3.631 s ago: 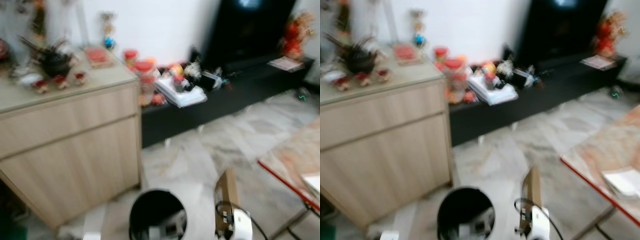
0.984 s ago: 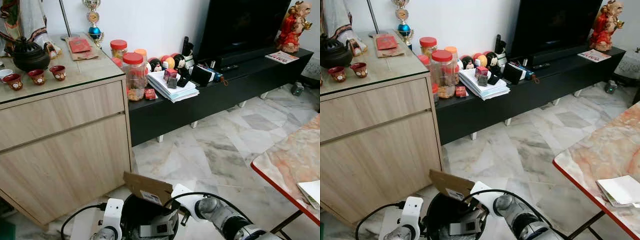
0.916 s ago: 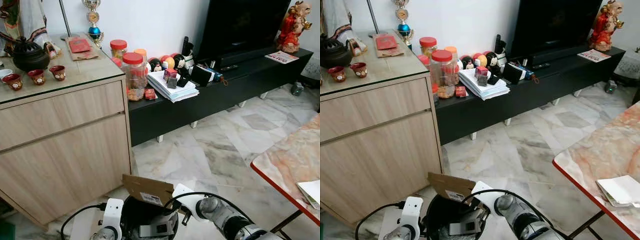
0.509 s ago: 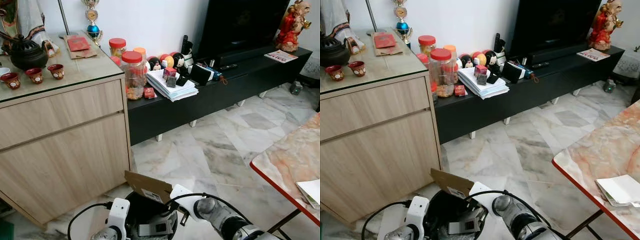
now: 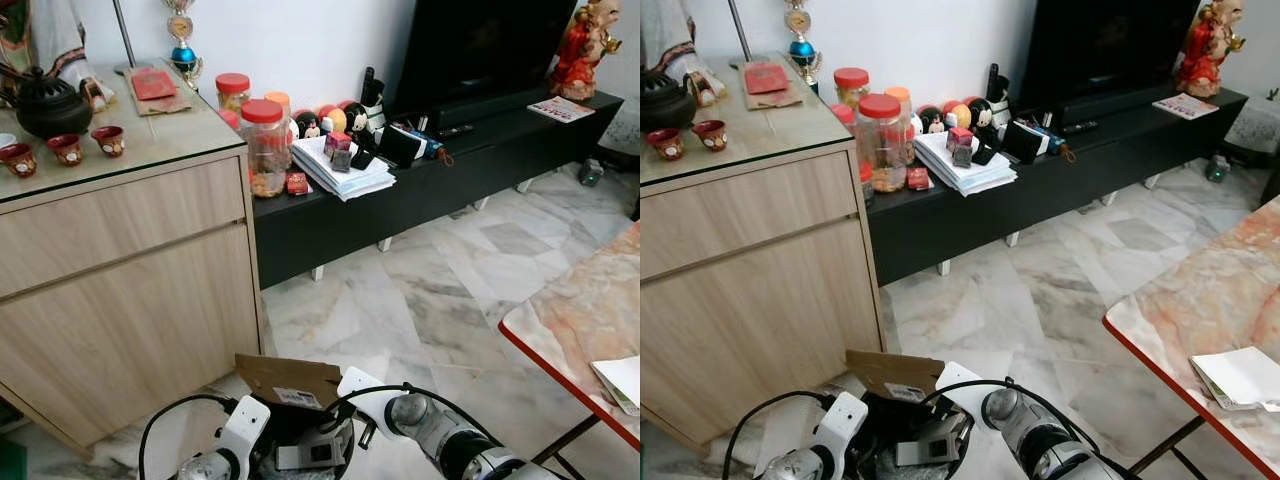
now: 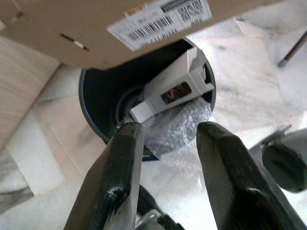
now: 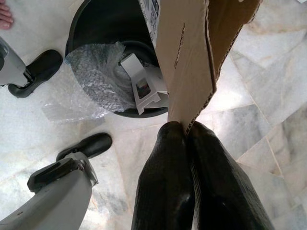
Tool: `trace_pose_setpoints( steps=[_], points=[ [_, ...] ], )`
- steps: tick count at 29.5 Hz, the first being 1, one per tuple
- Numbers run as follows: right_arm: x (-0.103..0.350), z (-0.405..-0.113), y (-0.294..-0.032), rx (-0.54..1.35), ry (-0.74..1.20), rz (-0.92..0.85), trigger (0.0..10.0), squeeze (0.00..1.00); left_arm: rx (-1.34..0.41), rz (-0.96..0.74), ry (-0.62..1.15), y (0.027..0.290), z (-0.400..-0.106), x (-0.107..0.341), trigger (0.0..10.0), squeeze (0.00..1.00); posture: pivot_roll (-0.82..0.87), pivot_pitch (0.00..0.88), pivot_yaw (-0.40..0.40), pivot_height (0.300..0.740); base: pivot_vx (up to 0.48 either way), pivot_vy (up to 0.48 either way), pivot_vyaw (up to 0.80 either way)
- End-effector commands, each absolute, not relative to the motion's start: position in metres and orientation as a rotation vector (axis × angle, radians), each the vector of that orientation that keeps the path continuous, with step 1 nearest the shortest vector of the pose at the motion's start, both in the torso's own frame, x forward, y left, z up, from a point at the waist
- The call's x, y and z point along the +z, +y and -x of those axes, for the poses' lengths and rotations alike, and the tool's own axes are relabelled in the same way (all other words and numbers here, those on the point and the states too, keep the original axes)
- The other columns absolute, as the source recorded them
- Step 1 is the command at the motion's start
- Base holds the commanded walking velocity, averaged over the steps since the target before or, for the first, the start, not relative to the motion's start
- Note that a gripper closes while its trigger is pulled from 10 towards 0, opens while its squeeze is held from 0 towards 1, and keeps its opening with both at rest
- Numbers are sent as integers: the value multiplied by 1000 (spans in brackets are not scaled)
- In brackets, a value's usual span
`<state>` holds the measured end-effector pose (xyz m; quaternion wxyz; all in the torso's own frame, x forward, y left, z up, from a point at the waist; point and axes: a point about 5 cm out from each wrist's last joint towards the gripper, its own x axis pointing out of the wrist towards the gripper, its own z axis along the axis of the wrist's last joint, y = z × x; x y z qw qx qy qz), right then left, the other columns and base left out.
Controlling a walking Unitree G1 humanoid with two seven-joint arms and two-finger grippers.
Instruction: Picking trash to rubbish bin
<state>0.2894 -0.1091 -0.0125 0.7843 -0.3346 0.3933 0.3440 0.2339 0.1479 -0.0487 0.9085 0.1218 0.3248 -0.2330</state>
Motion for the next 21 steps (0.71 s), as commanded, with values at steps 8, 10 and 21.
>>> trace_pose_setpoints(
  steps=[8,10,21],
  points=[
    [-9,-293,-106,754,838,735,10000,0,-514,-299,624,150,-232,-46,10000,0,2,78,-107,740,0,0,0],
    [-9,-293,-105,755,837,736,10000,0,-521,-300,611,149,-234,-44,10000,0,2,78,-107,740,0,0,0],
    [-8,-294,-104,763,826,740,10000,0,-595,-251,494,139,-239,-31,10000,0,4,78,-110,740,0,0,0]
  ],
)
